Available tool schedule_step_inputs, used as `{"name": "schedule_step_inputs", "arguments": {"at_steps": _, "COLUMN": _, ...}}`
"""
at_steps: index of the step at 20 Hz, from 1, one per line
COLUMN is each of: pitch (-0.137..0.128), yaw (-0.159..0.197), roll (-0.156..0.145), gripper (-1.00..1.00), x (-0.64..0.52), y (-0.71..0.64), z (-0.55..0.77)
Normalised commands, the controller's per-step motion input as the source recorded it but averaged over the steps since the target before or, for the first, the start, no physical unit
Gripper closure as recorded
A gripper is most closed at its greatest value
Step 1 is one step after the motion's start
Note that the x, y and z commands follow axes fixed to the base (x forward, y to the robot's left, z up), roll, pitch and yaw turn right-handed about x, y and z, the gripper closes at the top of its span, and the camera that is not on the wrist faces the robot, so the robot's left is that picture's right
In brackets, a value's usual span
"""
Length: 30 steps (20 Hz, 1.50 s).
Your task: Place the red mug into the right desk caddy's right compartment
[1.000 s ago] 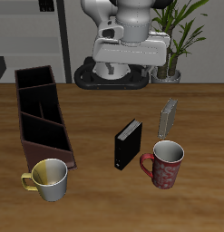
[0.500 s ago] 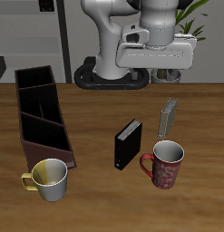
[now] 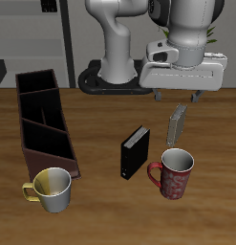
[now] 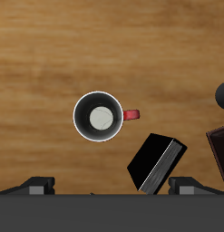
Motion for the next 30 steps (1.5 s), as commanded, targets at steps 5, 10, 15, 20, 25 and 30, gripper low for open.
{"name": "schedule_step_inputs", "arguments": {"at_steps": 5, "pitch": -0.014, "yaw": 0.005, "roll": -0.018, "gripper": -1.00, "x": 0.23, "y": 0.21, "z": -0.26}}
{"name": "schedule_step_inputs", "arguments": {"at_steps": 10, "pitch": 0.018, "yaw": -0.007, "roll": 0.040, "gripper": -1.00, "x": 0.01, "y": 0.18, "z": -0.26}}
{"name": "schedule_step_inputs", "arguments": {"at_steps": 15, "pitch": 0.006, "yaw": 0.028, "roll": 0.033, "gripper": -1.00, "x": 0.06, "y": 0.07, "z": -0.26}}
{"name": "schedule_step_inputs", "arguments": {"at_steps": 20, "pitch": 0.018, "yaw": 0.020, "roll": -0.029, "gripper": -1.00, "x": 0.23, "y": -0.07, "z": -0.21}}
{"name": "schedule_step_inputs", "arguments": {"at_steps": 25, "pitch": 0.010, "yaw": -0.002, "roll": 0.011, "gripper": -1.00, "x": 0.10, "y": -0.02, "z": -0.12}}
{"name": "schedule_step_inputs", "arguments": {"at_steps": 30, "pitch": 0.012, "yaw": 0.017, "roll": 0.011, "gripper": -1.00, "x": 0.09, "y": 0.09, "z": -0.25}}
